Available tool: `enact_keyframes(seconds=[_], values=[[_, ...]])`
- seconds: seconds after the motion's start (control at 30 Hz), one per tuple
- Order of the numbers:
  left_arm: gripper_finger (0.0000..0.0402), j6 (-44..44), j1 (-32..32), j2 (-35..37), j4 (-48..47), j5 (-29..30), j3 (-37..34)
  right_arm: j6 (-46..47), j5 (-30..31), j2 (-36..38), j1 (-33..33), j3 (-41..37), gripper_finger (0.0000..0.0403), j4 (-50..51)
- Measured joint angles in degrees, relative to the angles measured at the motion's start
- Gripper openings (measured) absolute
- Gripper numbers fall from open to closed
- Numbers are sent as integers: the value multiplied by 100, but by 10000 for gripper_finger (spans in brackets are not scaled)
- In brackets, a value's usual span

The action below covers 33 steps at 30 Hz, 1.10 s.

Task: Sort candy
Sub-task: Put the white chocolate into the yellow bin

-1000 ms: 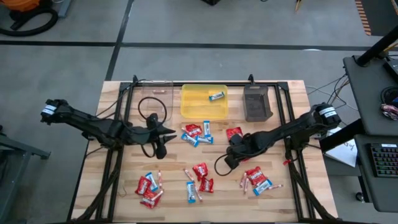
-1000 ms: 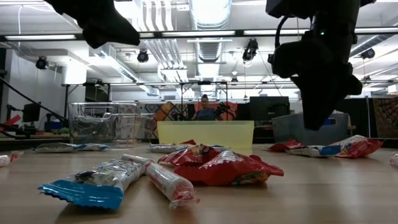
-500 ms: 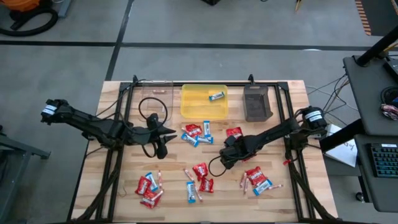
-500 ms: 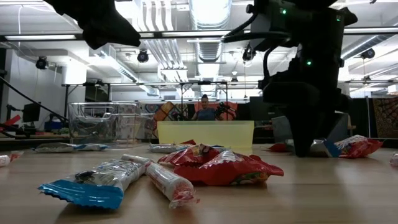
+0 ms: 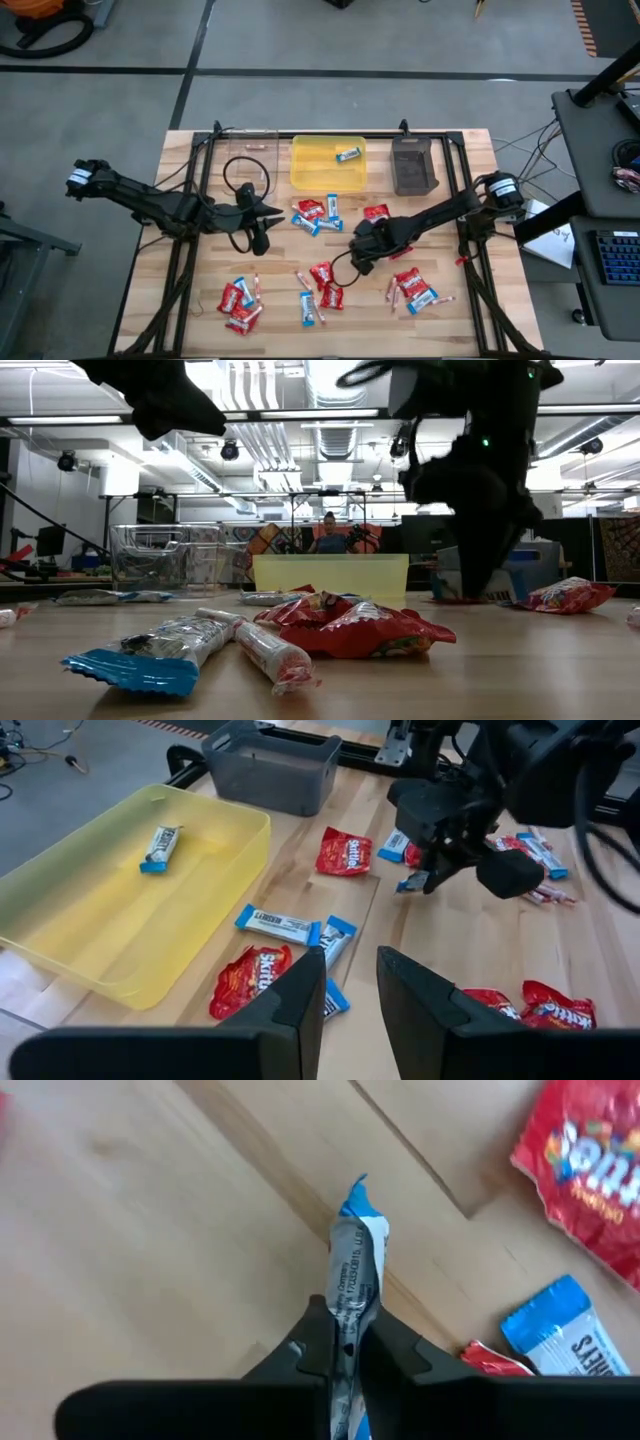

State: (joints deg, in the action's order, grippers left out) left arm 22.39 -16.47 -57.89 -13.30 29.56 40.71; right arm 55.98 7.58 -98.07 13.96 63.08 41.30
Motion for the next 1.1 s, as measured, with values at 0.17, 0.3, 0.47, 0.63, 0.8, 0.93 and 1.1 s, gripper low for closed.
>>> enact_keyframes(seconds=[0.17, 0.3, 0.47, 0.63, 0.8, 0.93, 1.1], values=[[77, 66, 0, 42, -17, -41, -2, -490, 4, 234, -3, 366, 27, 15], [77, 66, 0, 52, -43, -46, -2, -1135, 10, 426, -37, 721, 27, 18], [77, 66, 0, 42, -41, -49, -2, -1911, 12, 606, -246, 1188, 28, 20], [77, 66, 0, 42, -40, -50, -2, -3018, -1, 650, -639, 1669, 28, 16], [77, 66, 0, 42, -44, -52, -2, -4178, 352, 624, -1256, 1988, 28, -17], [77, 66, 0, 42, -44, -52, -2, -5624, 484, 624, -1844, 2051, 28, -10], [77, 59, 0, 42, -44, -52, -2, -7224, 349, 545, -2602, 2056, 28, -17]])
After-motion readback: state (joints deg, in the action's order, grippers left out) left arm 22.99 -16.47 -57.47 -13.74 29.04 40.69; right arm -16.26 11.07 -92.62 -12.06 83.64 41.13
